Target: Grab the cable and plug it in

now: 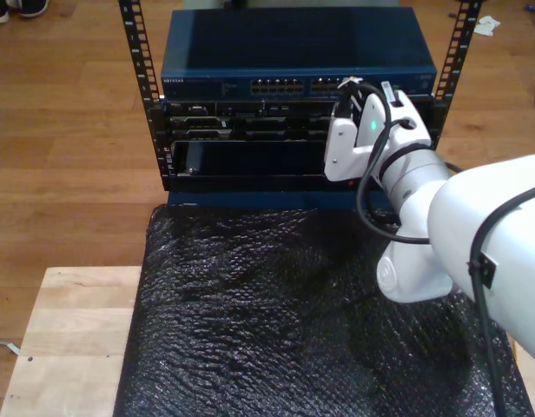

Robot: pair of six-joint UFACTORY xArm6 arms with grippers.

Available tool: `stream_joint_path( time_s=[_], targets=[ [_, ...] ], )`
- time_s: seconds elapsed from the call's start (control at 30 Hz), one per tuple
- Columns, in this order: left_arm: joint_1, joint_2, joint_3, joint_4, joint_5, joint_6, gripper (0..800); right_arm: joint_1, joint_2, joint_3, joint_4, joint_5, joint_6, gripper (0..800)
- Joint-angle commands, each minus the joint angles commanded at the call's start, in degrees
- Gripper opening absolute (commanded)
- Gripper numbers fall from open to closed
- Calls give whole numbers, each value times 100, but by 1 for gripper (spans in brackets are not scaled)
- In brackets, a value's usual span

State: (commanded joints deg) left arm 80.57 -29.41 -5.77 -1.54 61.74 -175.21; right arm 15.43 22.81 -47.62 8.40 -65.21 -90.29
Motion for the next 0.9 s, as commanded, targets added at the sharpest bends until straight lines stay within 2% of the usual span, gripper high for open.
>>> stream_joint_path(
  time_s=[0.2, 0.53, 0.9],
  targets=[
    [0, -9, 0, 0, 0, 0, 800, 79, 448, -378, 413, -519, -431, 0],
    [0, 0, 0, 0, 0, 0, 800, 352, 1011, -809, 1213, -1029, -695, 0],
    [0, 0, 0, 0, 0, 0, 800, 536, 1468, -1266, 1521, -1222, -747, 0]
  ],
)
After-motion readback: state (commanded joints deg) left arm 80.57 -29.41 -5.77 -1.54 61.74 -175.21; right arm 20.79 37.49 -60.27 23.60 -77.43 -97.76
